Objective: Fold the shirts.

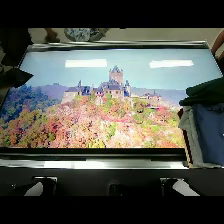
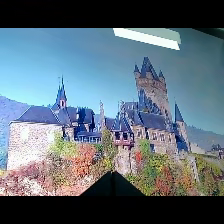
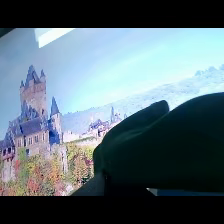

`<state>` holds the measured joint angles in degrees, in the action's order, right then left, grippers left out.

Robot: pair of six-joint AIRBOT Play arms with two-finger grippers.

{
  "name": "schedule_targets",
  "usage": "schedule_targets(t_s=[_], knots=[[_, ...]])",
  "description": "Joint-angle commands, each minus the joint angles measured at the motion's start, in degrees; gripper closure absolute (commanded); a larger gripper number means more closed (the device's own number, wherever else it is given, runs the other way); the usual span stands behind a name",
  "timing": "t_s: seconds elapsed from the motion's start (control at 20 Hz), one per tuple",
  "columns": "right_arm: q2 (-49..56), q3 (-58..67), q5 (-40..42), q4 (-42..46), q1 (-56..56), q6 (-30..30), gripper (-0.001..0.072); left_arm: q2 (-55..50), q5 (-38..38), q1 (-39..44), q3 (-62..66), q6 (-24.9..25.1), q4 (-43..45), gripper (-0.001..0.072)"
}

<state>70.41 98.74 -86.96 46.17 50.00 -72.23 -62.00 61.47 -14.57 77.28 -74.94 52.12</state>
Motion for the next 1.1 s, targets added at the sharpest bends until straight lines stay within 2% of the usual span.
schedule_targets(t_s=[0.0,0.2,0.35,0.45,0.5,0.7,0.8,1.05], knots=[[-0.7,0.7,-1.9,-1.9,8.4,-0.1,0.0666,0.0,0.0,0.0,0.0,0.6,0.0,0.0682],[-0.6,0.7,-8.1,0.0,14.2,0.0,0.0666,0.0,0.0,0.0,0.0,0.7,0.0,0.0681],[-0.7,0.2,-19.1,15.1,14.3,4.3,0.0665,0.0,0.0,0.0,0.0,1.5,0.0,0.0682],[-2.3,-2.9,-19.1,25.4,14.1,5.4,0.0665,0.0,0.0,0.0,0.0,1.5,0.0,0.0682],[-3.1,-5.5,-19.1,27.6,14.1,5.8,0.0665,0.0,0.0,0.0,0.0,1.5,0.0,0.0682],[-6.1,-22.7,-18.4,32.9,14.1,8.1,0.0665,0.0,0.0,0.0,0.0,1.5,0.0,0.0681],[-7.1,-30.8,-13.9,33.8,14.1,8.3,0.0665,0.0,0.0,0.0,0.0,1.5,-0.1,0.0681],[-8.0,-39.1,-7.0,40.4,14.1,10.1,0.0664,0.0,0.0,0.0,0.0,1.5,-2.0,0.0681]])
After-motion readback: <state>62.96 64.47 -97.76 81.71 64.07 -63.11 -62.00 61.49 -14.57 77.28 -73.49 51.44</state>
